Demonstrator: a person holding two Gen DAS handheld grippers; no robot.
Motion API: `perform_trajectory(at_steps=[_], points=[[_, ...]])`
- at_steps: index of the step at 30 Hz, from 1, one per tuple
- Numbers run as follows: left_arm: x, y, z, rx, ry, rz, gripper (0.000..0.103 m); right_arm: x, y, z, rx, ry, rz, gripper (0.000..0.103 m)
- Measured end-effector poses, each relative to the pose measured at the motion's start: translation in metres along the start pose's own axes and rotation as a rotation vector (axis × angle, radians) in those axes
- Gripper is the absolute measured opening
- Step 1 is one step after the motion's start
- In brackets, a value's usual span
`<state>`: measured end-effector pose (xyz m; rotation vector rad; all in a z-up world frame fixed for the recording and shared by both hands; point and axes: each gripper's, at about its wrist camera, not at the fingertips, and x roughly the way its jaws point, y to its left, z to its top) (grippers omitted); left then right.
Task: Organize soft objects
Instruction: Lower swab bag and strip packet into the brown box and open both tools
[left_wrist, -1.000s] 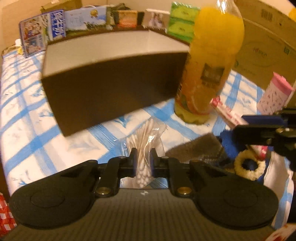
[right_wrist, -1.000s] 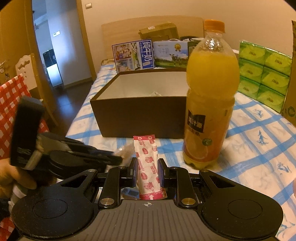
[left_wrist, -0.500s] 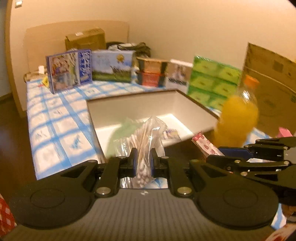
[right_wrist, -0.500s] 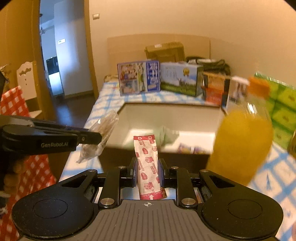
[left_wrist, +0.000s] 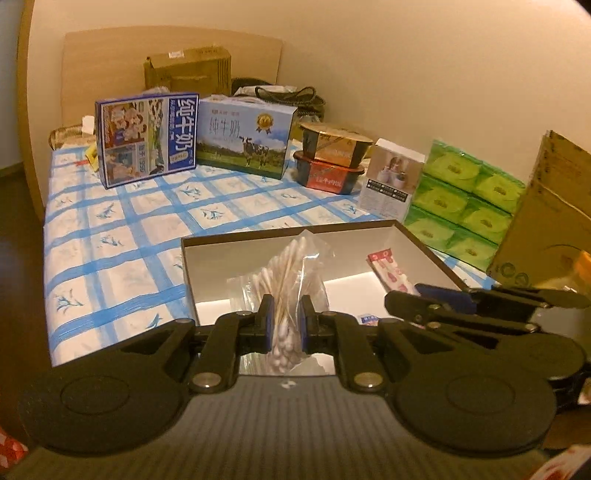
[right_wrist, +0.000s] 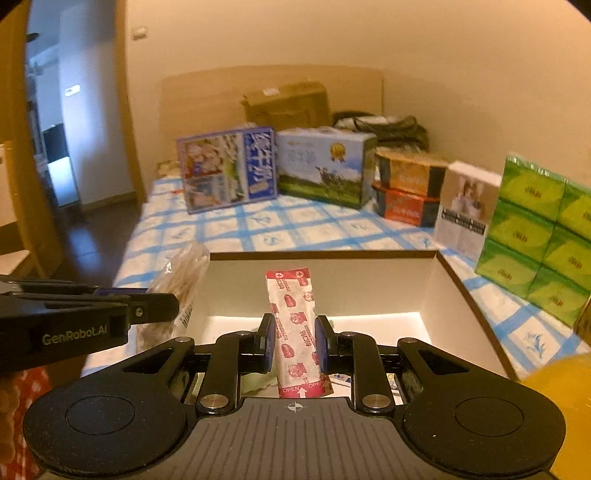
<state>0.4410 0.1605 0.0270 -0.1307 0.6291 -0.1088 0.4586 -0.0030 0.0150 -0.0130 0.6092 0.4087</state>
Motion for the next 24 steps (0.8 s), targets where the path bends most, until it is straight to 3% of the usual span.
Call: perform_trajectory(at_steps=[8,10,11,12,14,16,17,24], points=[[0.050,0.005,0.006,0.004,0.050,-0.003,0.012,0.048,-0.025,-0.002,0.102,0.075,-0.060,0.023],[0.060,0.008,0.006,-0.001,0.060,-0.017,0.016,0.054,-0.029,-0.002,0.103,0.077,-0.078,0.023],[0.064,0.010,0.007,-0.007,0.068,-0.022,0.024,0.056,-0.029,-0.003,0.109,0.077,-0.087,0.024],[0.068,0.011,0.007,-0.017,0.080,-0.021,0.038,0.059,-0.031,-0.003,0.113,0.085,-0.096,0.027],[0.075,0.015,0.006,-0.039,0.102,-0.015,0.048,0.063,-0.032,-0.004,0.116,0.101,-0.112,0.042],[0.076,0.017,0.005,-0.044,0.100,-0.011,0.049,0.064,-0.032,-0.005,0.114,0.103,-0.124,0.062],[0.076,0.018,0.005,-0.041,0.099,-0.004,0.049,0.063,-0.033,-0.006,0.115,0.090,-0.117,0.065],[0.064,0.023,0.002,-0.041,0.094,0.017,0.049,0.054,-0.024,-0.008,0.071,0.080,-0.096,0.067]])
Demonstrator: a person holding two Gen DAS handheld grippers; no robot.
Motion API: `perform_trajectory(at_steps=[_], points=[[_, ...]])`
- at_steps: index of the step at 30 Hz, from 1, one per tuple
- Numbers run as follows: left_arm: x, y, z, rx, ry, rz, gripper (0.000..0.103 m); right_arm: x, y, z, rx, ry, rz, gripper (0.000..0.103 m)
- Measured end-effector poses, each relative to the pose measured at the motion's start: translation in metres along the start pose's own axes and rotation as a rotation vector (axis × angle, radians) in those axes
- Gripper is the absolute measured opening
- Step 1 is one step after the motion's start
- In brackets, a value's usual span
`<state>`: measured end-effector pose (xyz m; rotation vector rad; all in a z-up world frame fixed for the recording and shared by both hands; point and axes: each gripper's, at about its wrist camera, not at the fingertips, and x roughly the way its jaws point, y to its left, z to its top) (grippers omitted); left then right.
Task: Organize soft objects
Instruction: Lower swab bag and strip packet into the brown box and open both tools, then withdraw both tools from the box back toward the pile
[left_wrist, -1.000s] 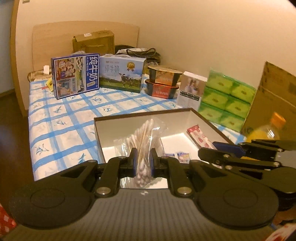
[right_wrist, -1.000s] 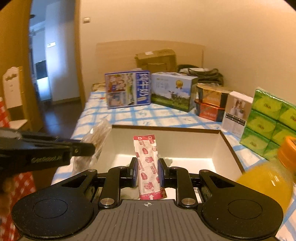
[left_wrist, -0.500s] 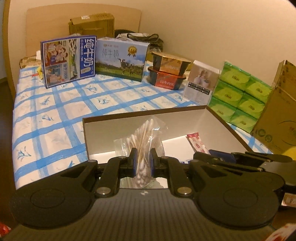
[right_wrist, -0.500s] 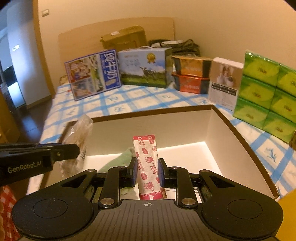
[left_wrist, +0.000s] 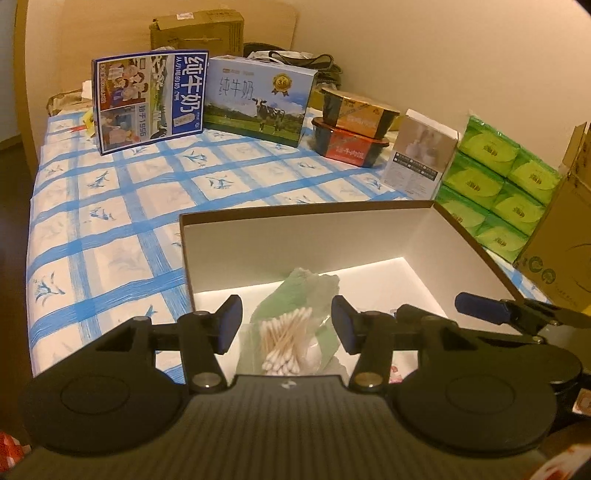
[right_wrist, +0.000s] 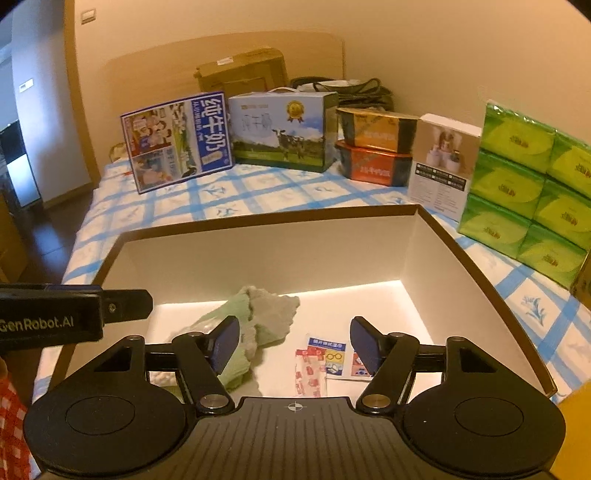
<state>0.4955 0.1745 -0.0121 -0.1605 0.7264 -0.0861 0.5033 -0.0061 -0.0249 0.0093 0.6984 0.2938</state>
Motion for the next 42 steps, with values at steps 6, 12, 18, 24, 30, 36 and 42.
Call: perform_trajectory(at_steps=[6,12,18,24,30,36,42], points=[[-0.026,0.002,-0.001,-0.005,-0.028,-0.001,0.049,-0.018,0.009,-0.002,-0.011,-0.013,0.026,0.068],[-0.060,0.005,-0.005,-0.033,-0.047,-0.006,0.049,-0.052,0.017,-0.003,-0.011,-0.038,0.065,0.068],[-0.105,0.000,-0.023,-0.049,-0.052,-0.031,0.049,-0.104,0.018,-0.016,-0.006,-0.065,0.122,0.068],[-0.154,-0.020,-0.055,-0.017,-0.072,-0.022,0.049,-0.159,0.010,-0.041,-0.008,-0.078,0.153,0.068],[-0.197,-0.042,-0.094,-0.015,-0.088,-0.015,0.049,-0.208,-0.011,-0.070,0.020,-0.079,0.176,0.069],[-0.233,-0.068,-0.128,-0.025,-0.113,-0.042,0.049,-0.254,-0.036,-0.100,0.059,-0.096,0.189,0.070],[-0.254,-0.107,-0.160,0.012,-0.115,-0.046,0.050,-0.298,-0.062,-0.134,0.078,-0.123,0.172,0.071]])
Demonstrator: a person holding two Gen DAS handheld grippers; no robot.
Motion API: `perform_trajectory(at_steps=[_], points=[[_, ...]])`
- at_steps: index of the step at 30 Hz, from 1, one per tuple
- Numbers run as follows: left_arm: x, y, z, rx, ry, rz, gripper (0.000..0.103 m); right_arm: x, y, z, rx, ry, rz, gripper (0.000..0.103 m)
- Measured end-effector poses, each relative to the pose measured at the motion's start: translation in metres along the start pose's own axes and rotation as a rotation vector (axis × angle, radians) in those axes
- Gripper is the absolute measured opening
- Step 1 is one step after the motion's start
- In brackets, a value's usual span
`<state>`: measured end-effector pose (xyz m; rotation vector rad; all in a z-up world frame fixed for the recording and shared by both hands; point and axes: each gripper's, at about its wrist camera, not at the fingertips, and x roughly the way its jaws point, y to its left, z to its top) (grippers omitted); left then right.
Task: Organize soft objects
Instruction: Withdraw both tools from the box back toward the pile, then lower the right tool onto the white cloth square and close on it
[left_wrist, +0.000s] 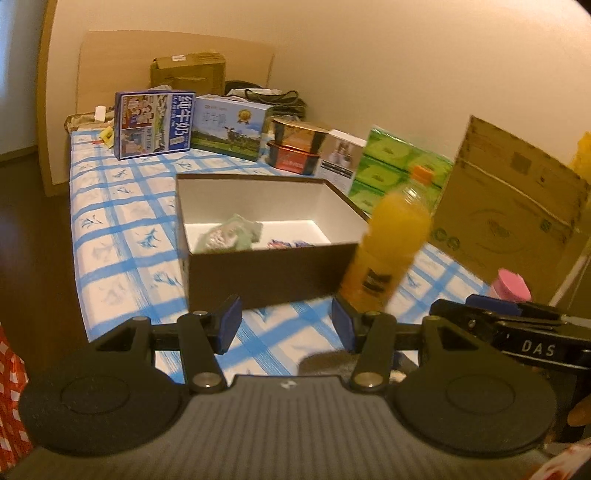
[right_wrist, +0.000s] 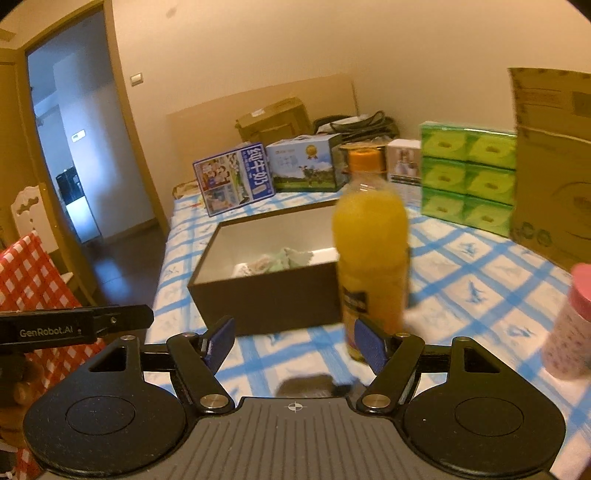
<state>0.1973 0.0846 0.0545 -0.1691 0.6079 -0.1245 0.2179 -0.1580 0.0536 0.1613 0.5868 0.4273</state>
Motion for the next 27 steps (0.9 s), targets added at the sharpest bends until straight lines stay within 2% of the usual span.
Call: perform_trajectory(at_steps=[4,12,18,27], points=[[-0.007,-0.023,-0.021,0.033,0.015,-0.008,0.051,-0.030,-0.015,-0.024,0.015,0.006,-0.022,0.071],[0.000,-0.047,-0.057,0.039,0.084,-0.044,0.051,-0.055,-0.033,-0.069,-0.016,0.056,-0.060,0.071],[0.010,-0.059,-0.080,0.068,0.137,-0.054,0.050,-0.052,-0.044,-0.095,0.001,0.095,-0.067,0.071],[0.030,-0.069,-0.099,0.124,0.185,-0.034,0.050,-0.030,-0.057,-0.108,0.029,0.123,-0.082,0.071]])
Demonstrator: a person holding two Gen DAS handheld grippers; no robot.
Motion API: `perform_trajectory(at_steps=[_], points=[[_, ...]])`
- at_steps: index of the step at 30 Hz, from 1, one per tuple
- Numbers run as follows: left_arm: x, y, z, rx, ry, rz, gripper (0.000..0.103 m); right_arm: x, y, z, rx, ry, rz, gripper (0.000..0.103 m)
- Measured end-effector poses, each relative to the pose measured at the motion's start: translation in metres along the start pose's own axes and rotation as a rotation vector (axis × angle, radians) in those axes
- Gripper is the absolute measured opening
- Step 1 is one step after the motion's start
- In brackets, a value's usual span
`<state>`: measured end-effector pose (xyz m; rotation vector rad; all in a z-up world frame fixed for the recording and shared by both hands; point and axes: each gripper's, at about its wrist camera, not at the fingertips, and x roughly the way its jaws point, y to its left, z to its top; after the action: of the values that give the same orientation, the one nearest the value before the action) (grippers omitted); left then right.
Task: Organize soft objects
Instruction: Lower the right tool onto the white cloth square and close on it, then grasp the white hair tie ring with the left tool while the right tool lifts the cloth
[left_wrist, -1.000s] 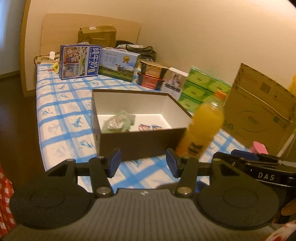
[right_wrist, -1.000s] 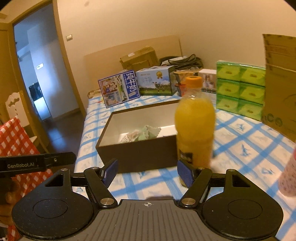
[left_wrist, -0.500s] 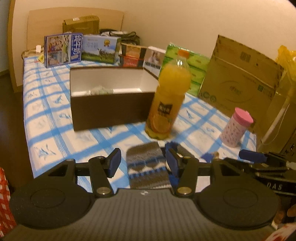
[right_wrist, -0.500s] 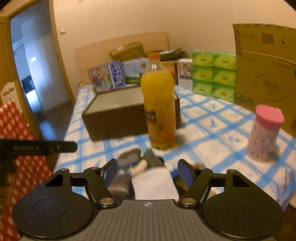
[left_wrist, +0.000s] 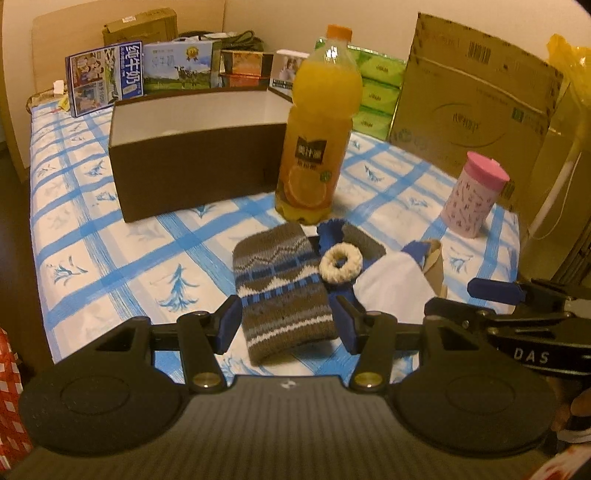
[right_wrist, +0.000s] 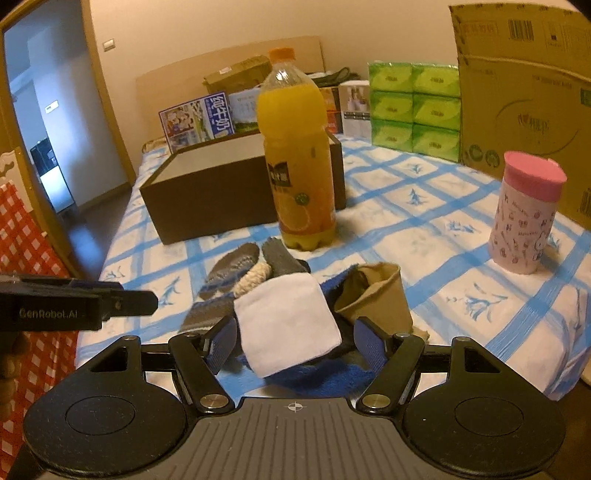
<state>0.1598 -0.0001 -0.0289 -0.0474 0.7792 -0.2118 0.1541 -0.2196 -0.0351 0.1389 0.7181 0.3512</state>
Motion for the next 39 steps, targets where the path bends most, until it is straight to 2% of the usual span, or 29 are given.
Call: perform_trajectory(at_steps=[6,15,18,21,22,26,34,39], points=[[0.015,-0.001,-0.005,0.007,0.032,0.004,0.050,0.018,-0.007,-0.002,0.031,0.008,0.013,0.069],[0.027,0.001,-0.008,0.001,0.060,0.014,0.050,0.036,-0.030,-0.008,0.179,0.034,0.060,0.056],[0.030,0.002,-0.009,-0.002,0.066,0.015,0.050,0.037,-0.037,-0.009,0.222,0.032,0.075,0.044],[0.032,0.002,-0.009,-0.003,0.070,0.014,0.050,0.034,-0.036,-0.007,0.210,0.014,0.076,0.026],[0.032,0.001,-0.009,-0.003,0.071,0.014,0.050,0.033,-0.036,-0.007,0.201,0.005,0.073,0.016],[0.033,0.000,-0.009,0.001,0.071,0.014,0.049,0.024,-0.029,-0.005,0.145,-0.041,0.063,0.001],[0.034,-0.004,-0.008,0.018,0.063,0.004,0.047,0.001,-0.018,0.007,0.076,-0.152,0.082,0.001],[0.038,-0.013,-0.002,0.058,0.042,-0.012,0.045,-0.013,-0.014,0.020,0.049,-0.221,0.060,0.001]])
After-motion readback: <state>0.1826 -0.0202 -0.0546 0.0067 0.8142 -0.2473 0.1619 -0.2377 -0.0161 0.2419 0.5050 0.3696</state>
